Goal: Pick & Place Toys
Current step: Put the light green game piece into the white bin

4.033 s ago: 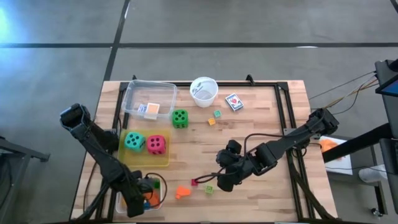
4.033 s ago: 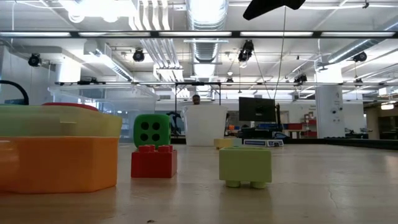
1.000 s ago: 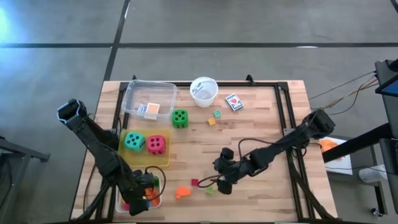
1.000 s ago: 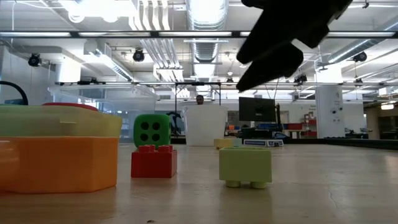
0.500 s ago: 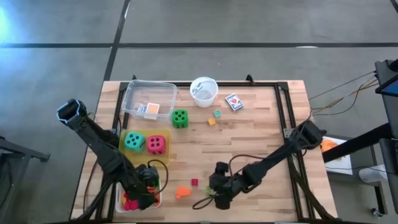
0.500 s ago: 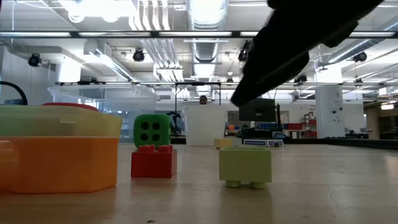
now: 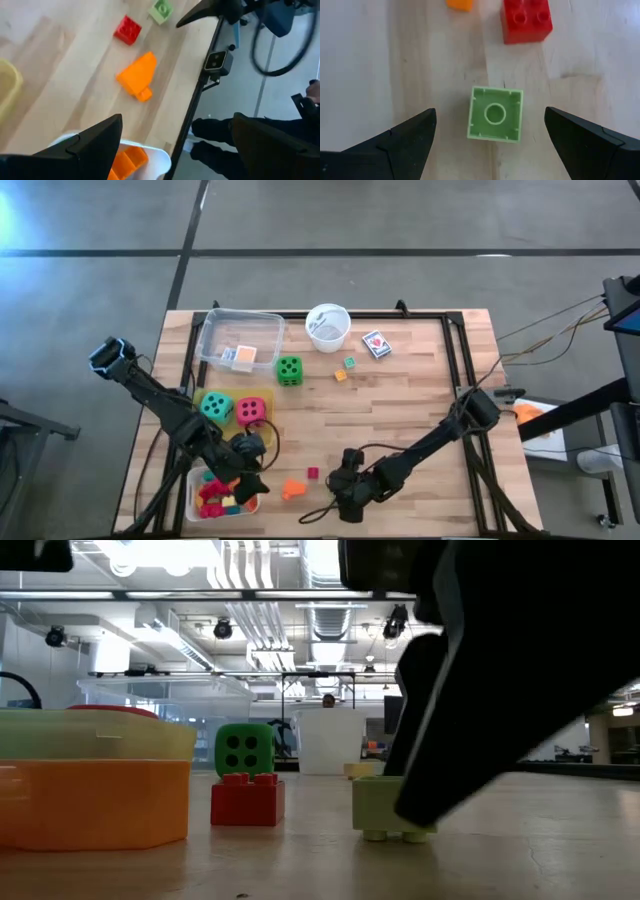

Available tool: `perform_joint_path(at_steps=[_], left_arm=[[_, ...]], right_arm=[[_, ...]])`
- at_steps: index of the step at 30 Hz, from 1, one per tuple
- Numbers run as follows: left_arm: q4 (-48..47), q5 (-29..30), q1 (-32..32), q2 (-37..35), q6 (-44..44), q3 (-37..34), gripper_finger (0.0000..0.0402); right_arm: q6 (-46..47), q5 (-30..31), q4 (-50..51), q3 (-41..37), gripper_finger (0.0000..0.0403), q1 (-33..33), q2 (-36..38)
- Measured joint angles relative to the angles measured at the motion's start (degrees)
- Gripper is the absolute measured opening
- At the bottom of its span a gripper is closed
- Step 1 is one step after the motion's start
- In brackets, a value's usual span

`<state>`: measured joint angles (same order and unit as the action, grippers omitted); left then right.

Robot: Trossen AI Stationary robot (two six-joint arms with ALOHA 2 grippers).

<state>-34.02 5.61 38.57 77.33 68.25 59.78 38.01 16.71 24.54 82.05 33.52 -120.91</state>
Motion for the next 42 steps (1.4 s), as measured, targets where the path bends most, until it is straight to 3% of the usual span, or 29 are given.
perform_joint_path(at_steps=[5,17,25,31,37,42], left_arm=[[-0.1,0.2,-0.7,-1.1,-4.0,0.0,0.0359],[-0.1,1.5,-1.0,-1.3,-7.0,-0.1,0.0359],[-0.1,1.5,-1.0,-1.3,-6.9,-0.1,0.0359],[-0.1,1.5,-1.0,-1.4,-3.1,-0.1,0.0359],[-0.1,1.5,-1.1,-1.4,3.3,-0.1,0.0359],[0.0,1.5,-1.1,-1.4,4.8,-0.1,0.0359]], right_arm=[[2.9,-0.5,0.7,0.3,0.0357,0.0,-0.8],[8.8,-0.5,0.6,0.4,0.0237,-0.2,-1.7],[9.5,-1.0,0.6,0.4,0.0218,-0.6,-1.8],[9.4,-0.9,0.6,0.4,0.0203,-0.5,-1.9],[8.4,-1.3,0.3,0.4,0.013,-0.6,-1.8],[7.9,-1.4,0.2,0.4,0.0129,-0.6,-1.6]])
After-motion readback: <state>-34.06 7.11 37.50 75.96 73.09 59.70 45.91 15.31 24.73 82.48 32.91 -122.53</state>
